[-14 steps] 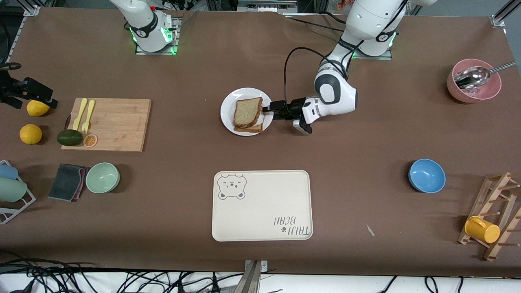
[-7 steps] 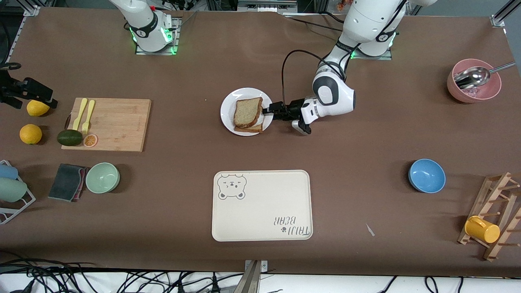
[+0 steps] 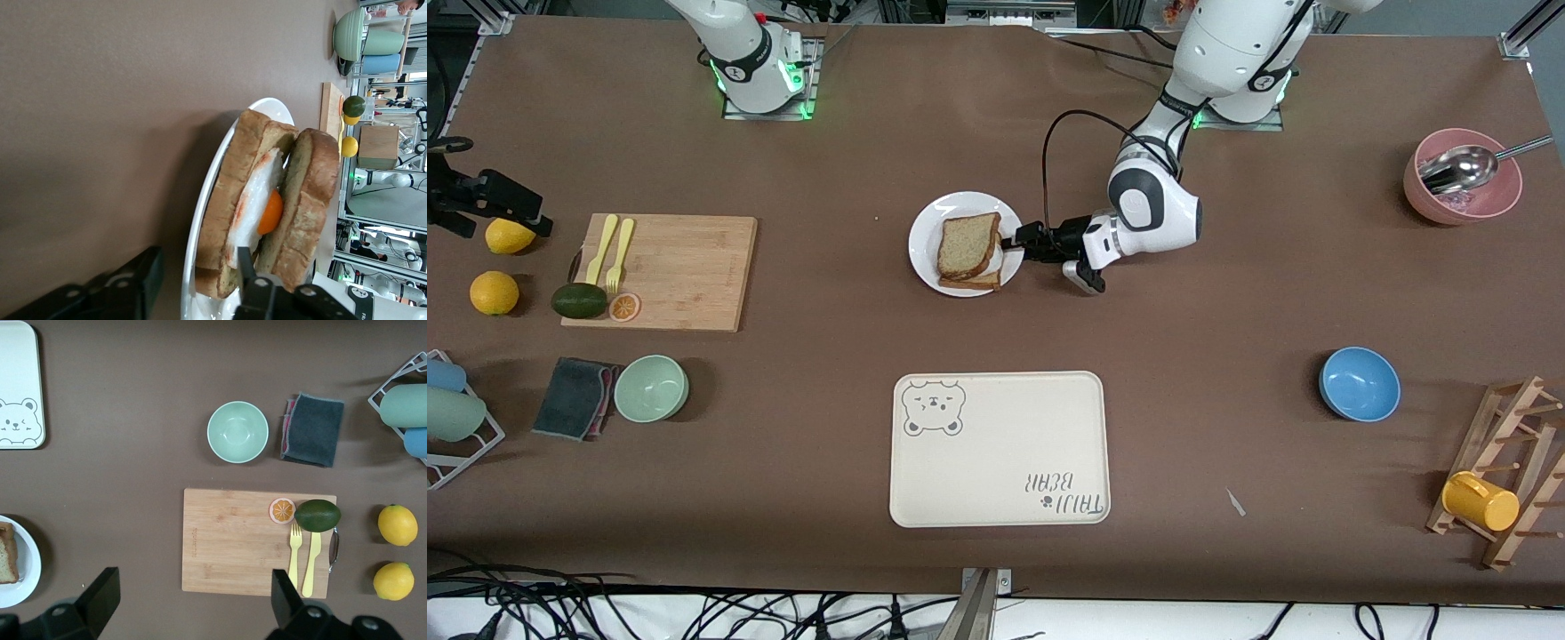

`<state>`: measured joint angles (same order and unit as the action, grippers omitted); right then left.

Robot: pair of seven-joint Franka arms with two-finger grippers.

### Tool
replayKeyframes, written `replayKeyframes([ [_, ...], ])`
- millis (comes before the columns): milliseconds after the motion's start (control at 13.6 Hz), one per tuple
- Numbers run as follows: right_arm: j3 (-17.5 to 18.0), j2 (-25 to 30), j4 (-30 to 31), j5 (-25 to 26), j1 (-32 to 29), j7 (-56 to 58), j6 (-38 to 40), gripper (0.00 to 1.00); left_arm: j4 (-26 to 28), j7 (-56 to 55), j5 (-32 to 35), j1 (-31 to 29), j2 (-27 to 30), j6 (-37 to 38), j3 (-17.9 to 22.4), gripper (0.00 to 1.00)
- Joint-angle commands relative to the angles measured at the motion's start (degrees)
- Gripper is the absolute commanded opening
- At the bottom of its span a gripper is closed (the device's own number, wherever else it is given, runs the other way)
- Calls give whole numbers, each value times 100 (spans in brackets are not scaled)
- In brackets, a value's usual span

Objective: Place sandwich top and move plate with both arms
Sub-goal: 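Close the left gripper on the plate rim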

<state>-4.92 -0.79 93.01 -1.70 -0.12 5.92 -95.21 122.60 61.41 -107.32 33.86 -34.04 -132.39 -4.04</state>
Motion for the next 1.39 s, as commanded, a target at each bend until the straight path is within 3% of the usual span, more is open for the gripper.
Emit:
replayKeyframes([
  [0,26,114,77,38,-31,-38,38,100,-69,214,-228,51,-41,-67,18,45],
  [733,17,114,77,29,-40,-29,38,100,-69,214,-228,51,-24,-67,18,22],
  [1100,17,114,77,29,-40,-29,38,100,-69,214,-228,51,-15,-67,18,1],
  [1320,17,114,77,29,-40,-38,38,100,-69,214,-228,51,-15,-76,18,0],
])
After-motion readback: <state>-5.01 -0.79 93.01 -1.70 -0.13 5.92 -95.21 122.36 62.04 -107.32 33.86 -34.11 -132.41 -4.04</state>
